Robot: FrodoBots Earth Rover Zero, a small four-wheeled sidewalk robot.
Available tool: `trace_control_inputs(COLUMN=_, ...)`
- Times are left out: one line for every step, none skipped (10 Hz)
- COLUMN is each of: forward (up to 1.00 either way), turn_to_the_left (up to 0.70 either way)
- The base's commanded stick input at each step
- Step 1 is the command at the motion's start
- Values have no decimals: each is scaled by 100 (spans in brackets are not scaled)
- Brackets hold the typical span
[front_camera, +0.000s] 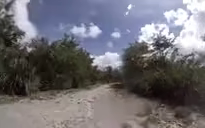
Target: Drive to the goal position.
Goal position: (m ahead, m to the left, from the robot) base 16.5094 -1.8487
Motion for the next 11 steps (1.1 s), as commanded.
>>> trace_control_inputs(forward=70, turn_to_the_left=0)
trace_control_inputs(forward=70, turn_to_the_left=0)
trace_control_inputs(forward=70, turn_to_the_left=0)
trace_control_inputs(forward=70, turn_to_the_left=0)
trace_control_inputs(forward=70, turn_to_the_left=0)
trace_control_inputs(forward=70, turn_to_the_left=0)
trace_control_inputs(forward=70, turn_to_the_left=0)
trace_control_inputs(forward=70, turn_to_the_left=0)
trace_control_inputs(forward=70, turn_to_the_left=0)
trace_control_inputs(forward=70, turn_to_the_left=0)
trace_control_inputs(forward=70, turn_to_the_left=0)
